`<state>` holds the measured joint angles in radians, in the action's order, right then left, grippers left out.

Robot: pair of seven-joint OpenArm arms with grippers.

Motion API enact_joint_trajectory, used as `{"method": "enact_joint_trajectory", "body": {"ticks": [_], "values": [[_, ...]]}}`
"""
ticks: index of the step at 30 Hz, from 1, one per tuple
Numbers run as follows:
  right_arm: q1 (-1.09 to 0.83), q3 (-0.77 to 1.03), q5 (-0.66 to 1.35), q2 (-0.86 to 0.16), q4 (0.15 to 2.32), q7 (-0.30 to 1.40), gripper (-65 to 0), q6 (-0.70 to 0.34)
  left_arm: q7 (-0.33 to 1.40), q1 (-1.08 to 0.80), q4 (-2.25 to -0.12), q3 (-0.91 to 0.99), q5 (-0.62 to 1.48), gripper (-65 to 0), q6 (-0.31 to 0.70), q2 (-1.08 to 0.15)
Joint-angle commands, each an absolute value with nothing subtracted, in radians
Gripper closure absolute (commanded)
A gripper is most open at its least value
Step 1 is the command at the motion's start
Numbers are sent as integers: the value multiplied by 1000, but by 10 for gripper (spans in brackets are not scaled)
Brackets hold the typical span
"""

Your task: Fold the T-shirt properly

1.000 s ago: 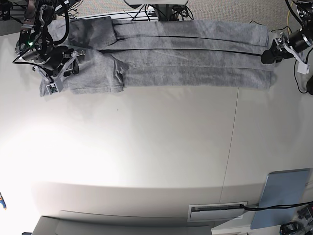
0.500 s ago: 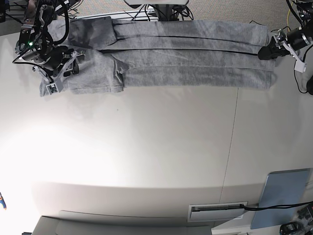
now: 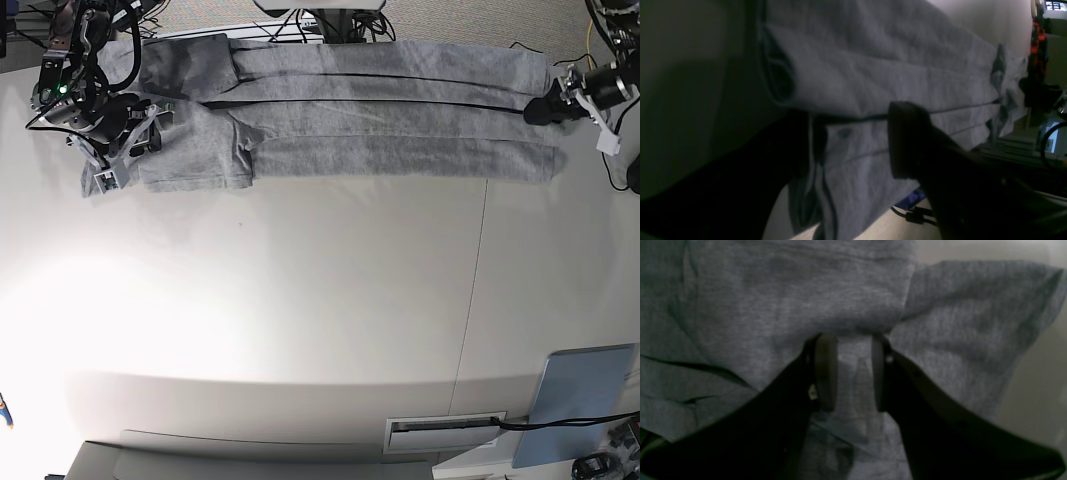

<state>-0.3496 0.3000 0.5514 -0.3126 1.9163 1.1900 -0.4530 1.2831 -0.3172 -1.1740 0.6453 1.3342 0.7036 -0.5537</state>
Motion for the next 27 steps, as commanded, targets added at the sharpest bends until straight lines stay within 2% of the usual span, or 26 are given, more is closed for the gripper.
{"method": "enact_joint_trajectory", "body": {"ticks": [1, 9, 16, 18, 27], "values": [[-347, 307, 560, -327, 1930, 1179, -181, -458, 1287, -315, -1183, 650, 1335, -330, 698, -574], [-347, 307, 560, -327, 1930, 1177, -181, -458, 1301, -315, -1183, 650, 1302, -315, 698, -543], [-347, 307, 559, -327, 1930, 1179, -181, -458, 1301, -315, -1183, 650, 1280, -56, 698, -514], [-347, 307, 560, -327, 1930, 1179, -181, -458, 1301, -315, -1183, 651, 1275, 0, 698, -517], [-347, 308, 559, -328, 1930, 1177, -180, -482, 1176, -311, -1207, 651, 1274, 0, 689, -596]]}}
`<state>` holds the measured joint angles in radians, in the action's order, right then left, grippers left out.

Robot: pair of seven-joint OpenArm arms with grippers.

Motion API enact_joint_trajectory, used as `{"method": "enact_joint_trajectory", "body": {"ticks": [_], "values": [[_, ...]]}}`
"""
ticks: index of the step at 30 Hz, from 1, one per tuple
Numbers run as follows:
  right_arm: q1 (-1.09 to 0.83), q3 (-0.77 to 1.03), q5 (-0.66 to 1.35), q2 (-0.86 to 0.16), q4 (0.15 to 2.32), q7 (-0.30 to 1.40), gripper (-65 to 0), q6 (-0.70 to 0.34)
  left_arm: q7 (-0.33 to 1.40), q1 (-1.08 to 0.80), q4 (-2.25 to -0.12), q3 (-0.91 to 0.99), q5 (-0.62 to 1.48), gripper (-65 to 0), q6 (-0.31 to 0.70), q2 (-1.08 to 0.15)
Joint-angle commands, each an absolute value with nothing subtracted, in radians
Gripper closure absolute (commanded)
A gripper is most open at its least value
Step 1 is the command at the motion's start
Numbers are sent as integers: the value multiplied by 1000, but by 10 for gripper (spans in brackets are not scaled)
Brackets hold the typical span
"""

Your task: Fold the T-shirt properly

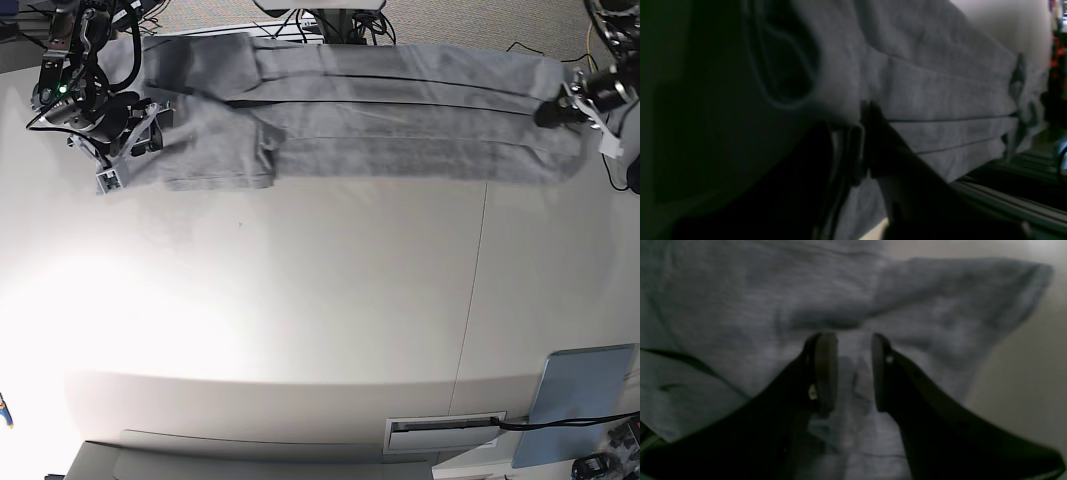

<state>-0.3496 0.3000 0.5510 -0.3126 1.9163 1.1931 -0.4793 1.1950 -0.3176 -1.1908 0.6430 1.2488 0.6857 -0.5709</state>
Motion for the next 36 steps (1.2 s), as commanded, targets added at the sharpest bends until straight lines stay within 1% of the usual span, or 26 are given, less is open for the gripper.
{"method": "enact_joint_trajectory", "body": {"ticks": [1, 8, 15, 17, 19, 23, 25, 28, 32, 36], "values": [[-346, 309, 558, -328, 1930, 1177, -180, -482, 1177, -308, -1217, 651, 1270, 0, 689, -606], [-346, 327, 557, -330, 1930, 1171, -180, -482, 1171, -257, -1298, 651, 1161, 0, 643, -624], [-347, 440, 558, -330, 1930, 1171, -180, -482, 1222, -291, -1481, 651, 1152, 0, 609, -604], [-347, 474, 558, -330, 1930, 1171, -180, -482, 1225, -327, -1572, 650, 1156, 0, 608, -557], [-347, 498, 558, -330, 1930, 1171, -180, -482, 1250, -356, -1671, 650, 1196, 0, 585, -486], [-347, 505, 558, -330, 1930, 1172, -180, -482, 1258, -383, -1843, 636, 1234, 0, 561, -357], [-347, 505, 558, -330, 1930, 1172, -180, -482, 1256, -388, -1895, 597, 1230, 0, 541, -325], [-347, 505, 558, -330, 1930, 1174, -180, -482, 1248, -395, -1920, 485, 1202, 0, 531, -298], [-347, 505, 558, -330, 1930, 1174, -180, -482, 1175, -405, -1920, 300, 1070, 0, 402, -265], [-347, 505, 557, -330, 1930, 1173, -180, -482, 1123, -387, -1920, 156, 993, 0, 354, -232]]}}
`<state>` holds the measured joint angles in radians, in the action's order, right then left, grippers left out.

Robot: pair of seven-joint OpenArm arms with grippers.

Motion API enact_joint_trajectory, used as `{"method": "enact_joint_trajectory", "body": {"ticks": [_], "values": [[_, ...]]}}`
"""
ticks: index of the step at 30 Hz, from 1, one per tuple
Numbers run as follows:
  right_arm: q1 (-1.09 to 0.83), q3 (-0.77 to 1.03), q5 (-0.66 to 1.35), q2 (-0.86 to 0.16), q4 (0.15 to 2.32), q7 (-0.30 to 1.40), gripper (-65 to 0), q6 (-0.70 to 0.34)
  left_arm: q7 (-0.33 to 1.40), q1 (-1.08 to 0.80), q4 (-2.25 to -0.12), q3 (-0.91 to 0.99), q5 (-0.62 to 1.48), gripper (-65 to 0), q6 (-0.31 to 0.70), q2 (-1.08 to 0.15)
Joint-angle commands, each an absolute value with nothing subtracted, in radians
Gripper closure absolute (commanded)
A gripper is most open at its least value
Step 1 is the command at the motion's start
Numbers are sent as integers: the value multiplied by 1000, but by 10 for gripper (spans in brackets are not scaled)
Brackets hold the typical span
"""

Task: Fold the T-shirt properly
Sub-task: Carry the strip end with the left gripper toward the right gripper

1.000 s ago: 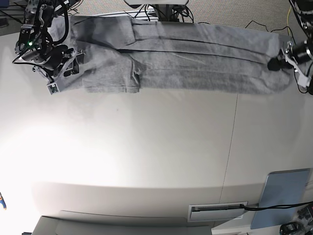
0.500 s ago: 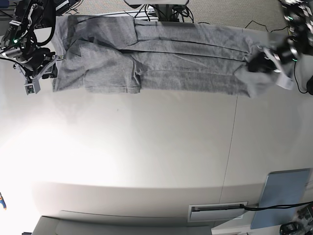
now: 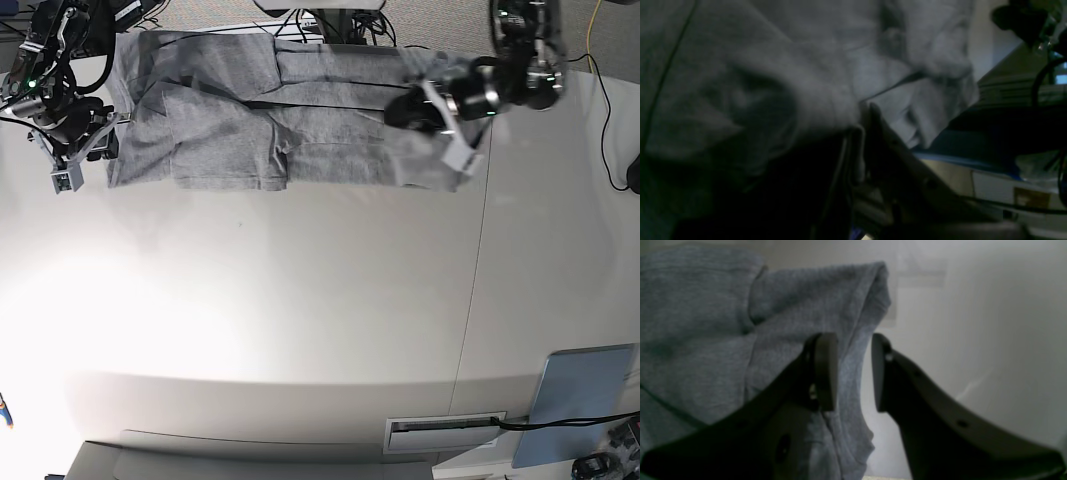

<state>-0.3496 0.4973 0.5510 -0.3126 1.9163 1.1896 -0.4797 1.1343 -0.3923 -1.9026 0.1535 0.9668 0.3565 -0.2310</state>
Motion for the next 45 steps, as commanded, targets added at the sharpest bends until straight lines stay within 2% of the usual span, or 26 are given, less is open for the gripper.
{"method": "enact_joint_trajectory", "body": {"ticks": [1, 10, 18, 20, 24, 26, 33, 45], "values": [[-347, 505, 557, -330, 1930, 1174, -180, -482, 1124, -379, -1920, 132, 980, 0, 354, -223], [-347, 505, 557, -330, 1930, 1172, -180, -482, 1098, -352, -1920, 59, 960, 0, 354, -150], [-347, 505, 557, -330, 1930, 1170, -180, -482, 1082, -352, -1920, 36, 957, -7, 356, -149], [-347, 505, 557, -330, 1930, 1170, -180, -482, 1076, -352, -1920, 10, 952, -104, 360, -149], [-347, 505, 557, -330, 1930, 1170, -180, -482, 1037, -344, -1920, -78, 954, -369, 405, -149], [-347, 505, 557, -330, 1930, 1170, -180, -482, 1036, -326, -1920, -127, 965, -415, 439, -149], [-347, 505, 556, -330, 1930, 1171, -180, -482, 1040, -281, -1922, -163, 965, -415, 476, -150], [-347, 505, 556, -330, 1930, 1153, -180, -482, 1182, -302, -2003, 45, 908, -414, 555, -171]]}}
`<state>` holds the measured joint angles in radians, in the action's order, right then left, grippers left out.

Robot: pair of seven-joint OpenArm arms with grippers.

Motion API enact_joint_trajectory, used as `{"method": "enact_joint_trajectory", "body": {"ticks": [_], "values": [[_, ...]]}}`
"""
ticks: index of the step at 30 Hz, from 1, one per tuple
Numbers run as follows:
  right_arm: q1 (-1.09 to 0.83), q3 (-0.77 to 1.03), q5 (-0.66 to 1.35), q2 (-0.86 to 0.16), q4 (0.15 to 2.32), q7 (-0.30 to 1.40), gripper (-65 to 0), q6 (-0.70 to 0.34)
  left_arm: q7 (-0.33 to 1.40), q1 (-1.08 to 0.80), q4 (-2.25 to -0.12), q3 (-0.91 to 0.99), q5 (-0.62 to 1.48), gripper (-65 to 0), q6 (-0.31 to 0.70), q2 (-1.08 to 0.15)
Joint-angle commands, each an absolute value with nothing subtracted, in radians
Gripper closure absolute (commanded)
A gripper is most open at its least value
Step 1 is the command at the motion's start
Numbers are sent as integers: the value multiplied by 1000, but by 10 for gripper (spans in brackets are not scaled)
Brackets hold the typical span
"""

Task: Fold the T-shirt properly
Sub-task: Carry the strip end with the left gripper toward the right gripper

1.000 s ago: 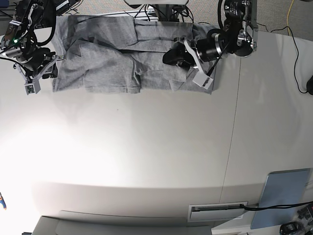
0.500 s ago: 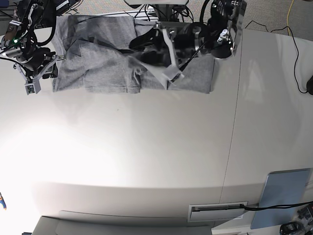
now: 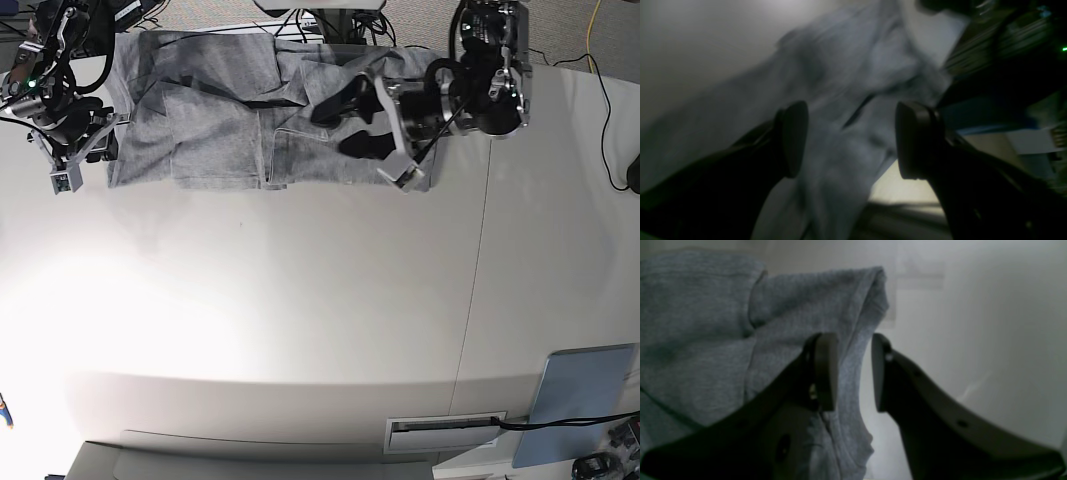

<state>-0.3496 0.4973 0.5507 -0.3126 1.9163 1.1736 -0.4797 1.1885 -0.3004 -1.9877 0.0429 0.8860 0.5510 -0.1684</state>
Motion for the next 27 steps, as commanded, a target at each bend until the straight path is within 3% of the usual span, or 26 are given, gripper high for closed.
{"method": "enact_joint_trajectory", "body": {"ticks": [1, 11, 18, 21, 24, 27], "values": [[-347, 505, 556, -330, 1930, 1153, -180, -482, 1180, -314, -2002, 42, 874, -414, 551, -182], [-347, 505, 557, -330, 1930, 1155, -180, -482, 1037, -366, -1997, -105, 580, -409, 543, -185], [-347, 505, 557, -330, 1930, 1156, -180, -482, 947, -366, -1997, -252, 392, -353, 490, -186], [-347, 505, 556, -330, 1930, 1156, -180, -482, 915, -366, -1997, -297, 315, -247, 490, -185], [-347, 505, 553, -330, 1930, 1155, -180, -482, 916, -366, -1997, -325, 287, -11, 490, -186], [-347, 505, 553, -330, 1930, 1155, -180, -482, 916, -366, -1997, -331, 291, 0, 490, -185]]}}
